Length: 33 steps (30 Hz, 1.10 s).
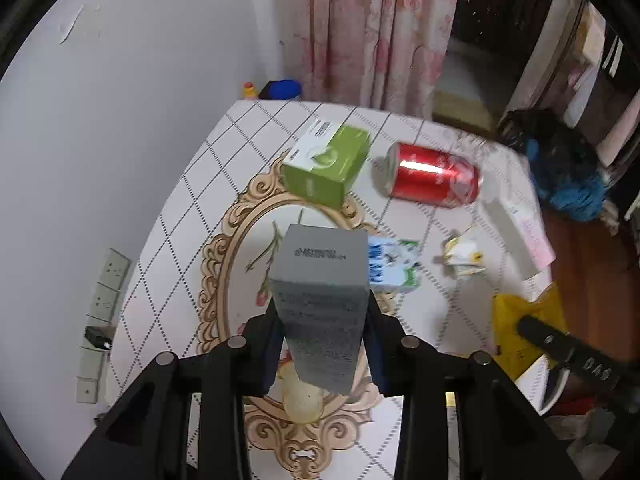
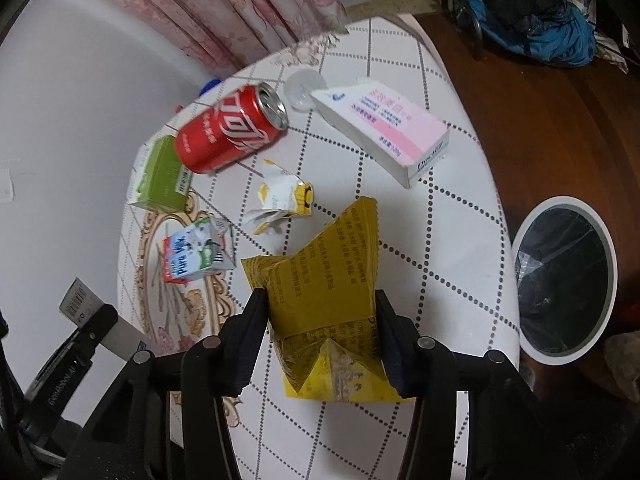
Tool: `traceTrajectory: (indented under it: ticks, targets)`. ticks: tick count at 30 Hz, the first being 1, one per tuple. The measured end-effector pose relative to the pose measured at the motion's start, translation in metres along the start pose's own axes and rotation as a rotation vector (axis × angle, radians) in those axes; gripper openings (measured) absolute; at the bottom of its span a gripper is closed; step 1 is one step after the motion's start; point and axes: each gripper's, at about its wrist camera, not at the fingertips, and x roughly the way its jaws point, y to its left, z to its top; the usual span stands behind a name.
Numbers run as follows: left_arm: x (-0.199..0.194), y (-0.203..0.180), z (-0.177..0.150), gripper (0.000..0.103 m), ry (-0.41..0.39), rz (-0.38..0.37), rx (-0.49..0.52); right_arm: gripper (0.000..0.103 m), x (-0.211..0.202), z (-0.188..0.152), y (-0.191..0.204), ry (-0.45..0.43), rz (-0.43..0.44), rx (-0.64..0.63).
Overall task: Collect trash
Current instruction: 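Carry the grey box and yellow packet in both grippers over the trash bin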
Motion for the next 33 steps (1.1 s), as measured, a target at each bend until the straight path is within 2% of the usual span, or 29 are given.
traceTrajectory:
  ticks: [5,12,19,22,26,29,33]
  targets:
    - [-0.011,0.006,0.003,0.031,-0.012,-0.094,-0.039,0.053,-0.018,-0.003,0.003,-0.023,0.014,-0.007]
    - [-0.031,0.003,0.004,0.031,-0.034,-0.135,-0.043,0.053,-0.042,-0.007,0.011,-0.061,0.053,-0.021]
    - [-0.072,-0.017,0.014,0.031,-0.119,-0.175,0.004,0.053,-0.074,-0.007,0.015,-0.113,0.090,-0.031]
    - [-0.091,-0.040,0.017,0.031,-0.155,-0.196,0.053,0.053,-0.096,-0.006,0.007,-0.153,0.099,-0.032]
    - [-0.103,-0.092,0.016,0.031,-0.177,-0.234,0.147,0.052,-0.131,-0.006,-0.025,-0.209,0.086,-0.013]
    - [-0.097,-0.137,0.011,0.031,-0.148,-0.276,0.214,0.052,-0.154,-0.010,-0.066,-0.236,0.044,0.020]
    - [-0.069,-0.206,-0.005,0.031,-0.053,-0.347,0.285,0.052,-0.168,-0.020,-0.140,-0.232,-0.032,0.104]
